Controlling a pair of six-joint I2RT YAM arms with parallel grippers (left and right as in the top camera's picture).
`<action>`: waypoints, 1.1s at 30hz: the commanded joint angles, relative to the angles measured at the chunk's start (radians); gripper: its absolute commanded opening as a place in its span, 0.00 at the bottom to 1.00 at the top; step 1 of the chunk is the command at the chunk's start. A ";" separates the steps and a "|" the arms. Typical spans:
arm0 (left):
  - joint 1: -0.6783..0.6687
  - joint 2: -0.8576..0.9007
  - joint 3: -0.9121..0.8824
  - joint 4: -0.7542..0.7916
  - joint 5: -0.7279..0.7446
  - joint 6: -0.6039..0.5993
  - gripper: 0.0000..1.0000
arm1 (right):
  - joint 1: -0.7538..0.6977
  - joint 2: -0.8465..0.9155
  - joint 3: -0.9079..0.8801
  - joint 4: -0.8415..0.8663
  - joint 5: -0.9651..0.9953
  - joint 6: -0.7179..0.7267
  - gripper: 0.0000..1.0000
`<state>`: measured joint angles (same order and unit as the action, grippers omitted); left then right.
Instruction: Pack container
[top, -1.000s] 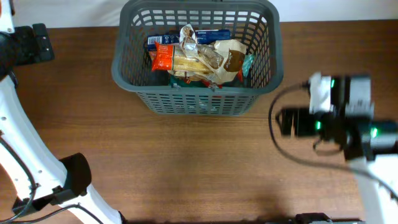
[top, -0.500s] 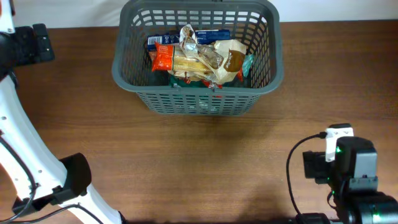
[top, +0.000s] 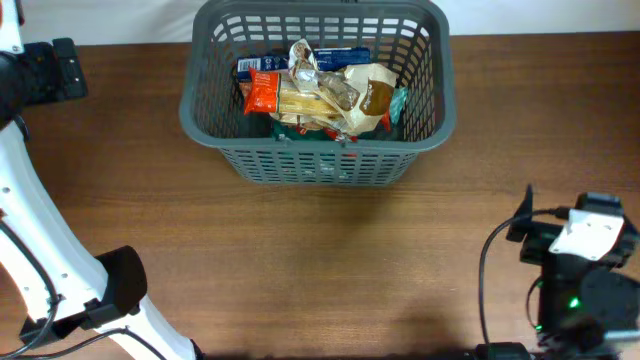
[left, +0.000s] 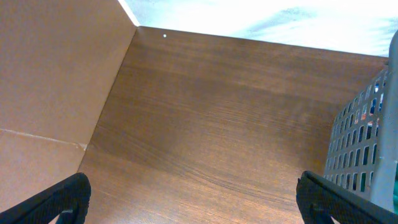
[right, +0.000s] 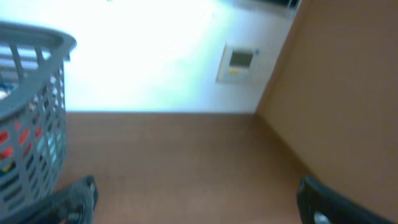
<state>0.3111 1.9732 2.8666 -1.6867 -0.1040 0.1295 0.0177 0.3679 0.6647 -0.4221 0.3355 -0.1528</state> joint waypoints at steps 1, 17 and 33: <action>0.004 -0.008 0.003 0.000 0.006 -0.013 0.99 | 0.003 -0.101 -0.172 0.092 -0.010 0.014 0.99; 0.004 -0.008 0.003 0.000 0.006 -0.013 0.99 | 0.002 -0.363 -0.583 0.166 -0.010 0.014 0.99; 0.004 -0.008 0.003 0.000 0.006 -0.013 0.99 | 0.002 -0.365 -0.586 0.176 -0.010 0.014 0.99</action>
<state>0.3111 1.9732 2.8666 -1.6867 -0.1036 0.1295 0.0177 0.0158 0.0910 -0.2527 0.3279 -0.1524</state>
